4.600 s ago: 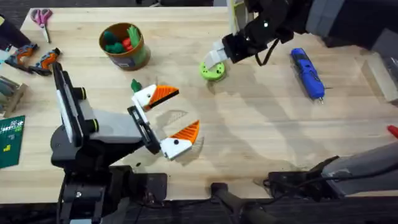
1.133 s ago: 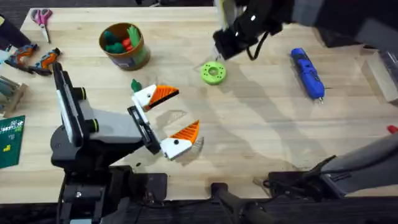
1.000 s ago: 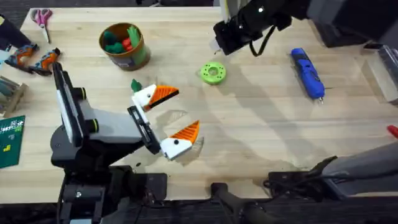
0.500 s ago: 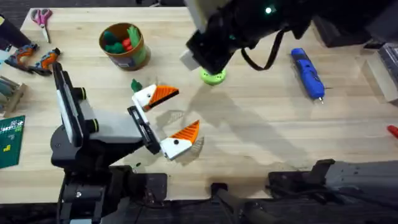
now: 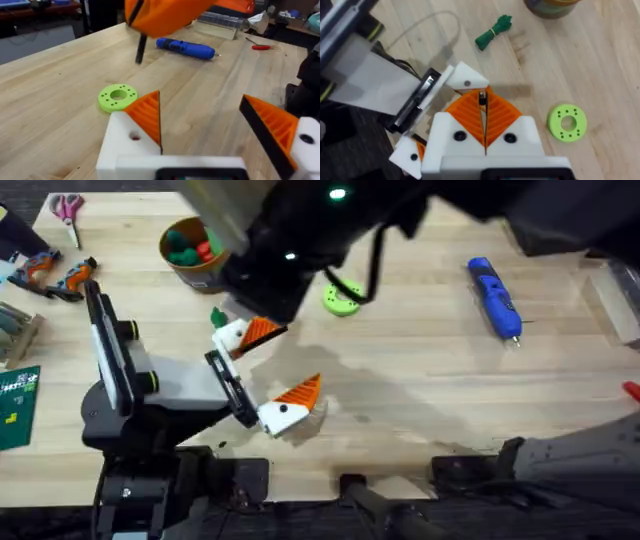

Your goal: Pick up the gripper from the table and insert it into the empty holder that is missing its gripper. Then pick up a screw, insert it into the mounting hole, and use the screwdriver to tighten it. Finally, clean up the table by picking up the vegetable and placing it into the bucket.

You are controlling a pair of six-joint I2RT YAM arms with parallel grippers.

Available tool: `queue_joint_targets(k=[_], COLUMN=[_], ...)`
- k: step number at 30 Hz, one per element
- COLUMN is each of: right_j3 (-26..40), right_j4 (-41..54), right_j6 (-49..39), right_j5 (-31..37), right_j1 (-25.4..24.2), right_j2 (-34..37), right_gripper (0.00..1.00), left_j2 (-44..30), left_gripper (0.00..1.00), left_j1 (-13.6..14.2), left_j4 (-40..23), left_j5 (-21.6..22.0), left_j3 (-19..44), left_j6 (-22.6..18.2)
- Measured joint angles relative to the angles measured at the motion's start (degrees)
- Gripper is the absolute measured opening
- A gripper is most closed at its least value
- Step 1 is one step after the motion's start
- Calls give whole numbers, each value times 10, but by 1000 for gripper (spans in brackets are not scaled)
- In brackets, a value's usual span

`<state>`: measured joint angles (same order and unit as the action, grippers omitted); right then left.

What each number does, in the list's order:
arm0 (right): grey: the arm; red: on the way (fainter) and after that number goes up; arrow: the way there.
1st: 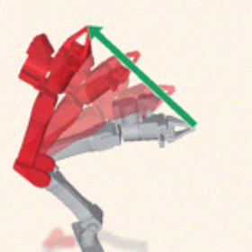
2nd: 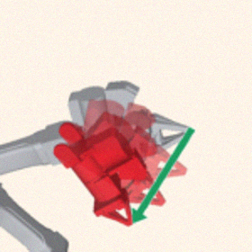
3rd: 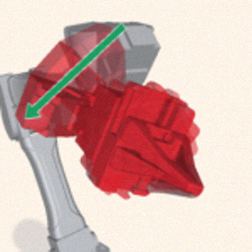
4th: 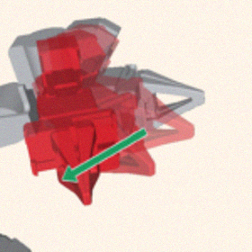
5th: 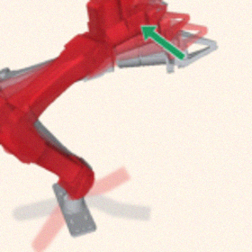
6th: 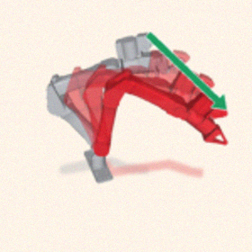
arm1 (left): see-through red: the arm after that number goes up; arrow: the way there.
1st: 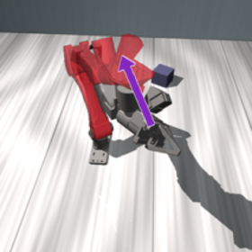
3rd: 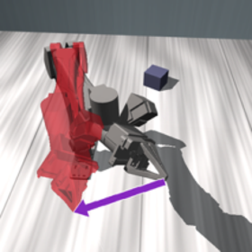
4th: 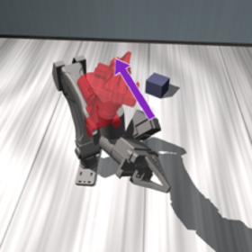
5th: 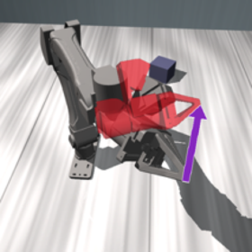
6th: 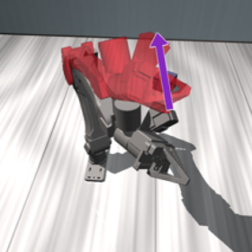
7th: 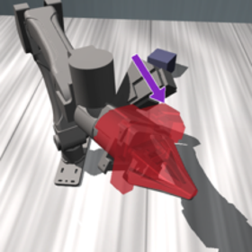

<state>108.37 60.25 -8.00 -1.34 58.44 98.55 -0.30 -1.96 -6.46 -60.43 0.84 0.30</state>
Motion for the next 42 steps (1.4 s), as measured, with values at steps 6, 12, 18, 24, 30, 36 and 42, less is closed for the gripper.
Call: queue_joint_targets(k=[6,12,18,24,30,36,42], right_j3=[30,31,32,32,32,33,33], right_j4=[-1,1,10,21,23,24,24], right_j6=[0,0,0,0,0,-2,-6], right_j5=[0,0,2,18,22,22,24], right_j1=[20,38,44,44,44,44,44], right_j2=[37,49,49,49,51,66,74], right_gripper=[7,7,7,7,7,7,7], left_j2=[0,0,0,0,0,0,0], left_gripper=[973,973,973,973,973,973,973], left_j1=[0,0,0,0,0,0,0], left_j4=[0,0,0,0,0,0,0], left_j5=[0,0,0,0,0,0,0], left_j3=[0,0,0,0,0,0,0], left_j6=[0,0,0,0,0,0,0])
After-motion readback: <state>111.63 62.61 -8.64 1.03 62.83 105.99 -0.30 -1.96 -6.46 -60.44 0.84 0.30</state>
